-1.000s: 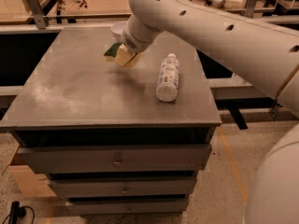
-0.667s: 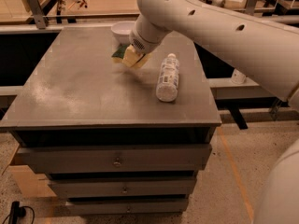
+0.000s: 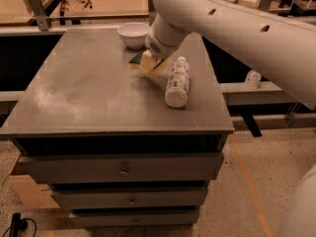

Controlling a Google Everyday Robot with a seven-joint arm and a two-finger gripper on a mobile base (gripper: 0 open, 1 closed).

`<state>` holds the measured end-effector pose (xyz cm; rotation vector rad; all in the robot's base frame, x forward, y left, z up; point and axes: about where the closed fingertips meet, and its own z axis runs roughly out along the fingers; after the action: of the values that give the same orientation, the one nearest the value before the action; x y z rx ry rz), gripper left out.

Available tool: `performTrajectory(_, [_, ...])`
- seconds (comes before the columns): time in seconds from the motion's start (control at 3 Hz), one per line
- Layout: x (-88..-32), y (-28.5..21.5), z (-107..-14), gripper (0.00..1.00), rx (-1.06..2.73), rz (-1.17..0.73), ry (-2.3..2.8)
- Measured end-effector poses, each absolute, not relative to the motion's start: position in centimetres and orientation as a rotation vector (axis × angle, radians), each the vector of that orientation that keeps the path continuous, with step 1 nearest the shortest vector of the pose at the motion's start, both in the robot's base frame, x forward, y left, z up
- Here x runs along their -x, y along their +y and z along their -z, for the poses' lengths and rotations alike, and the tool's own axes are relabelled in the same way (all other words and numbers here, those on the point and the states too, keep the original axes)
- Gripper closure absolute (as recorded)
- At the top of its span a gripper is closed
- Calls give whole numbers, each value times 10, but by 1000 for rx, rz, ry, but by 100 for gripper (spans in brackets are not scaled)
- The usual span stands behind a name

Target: Move sponge near blue plastic bottle

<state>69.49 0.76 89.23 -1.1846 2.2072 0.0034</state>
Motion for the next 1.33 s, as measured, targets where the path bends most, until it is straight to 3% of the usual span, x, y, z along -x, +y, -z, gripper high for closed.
performTrajectory(0.33, [-694, 6, -894, 4, 1186, 2, 2209])
performTrajectory(1.0, [-694, 21, -919, 0, 1216, -21, 2111])
performTrajectory(1.33, [-657, 3, -946, 0, 1149, -92, 1974])
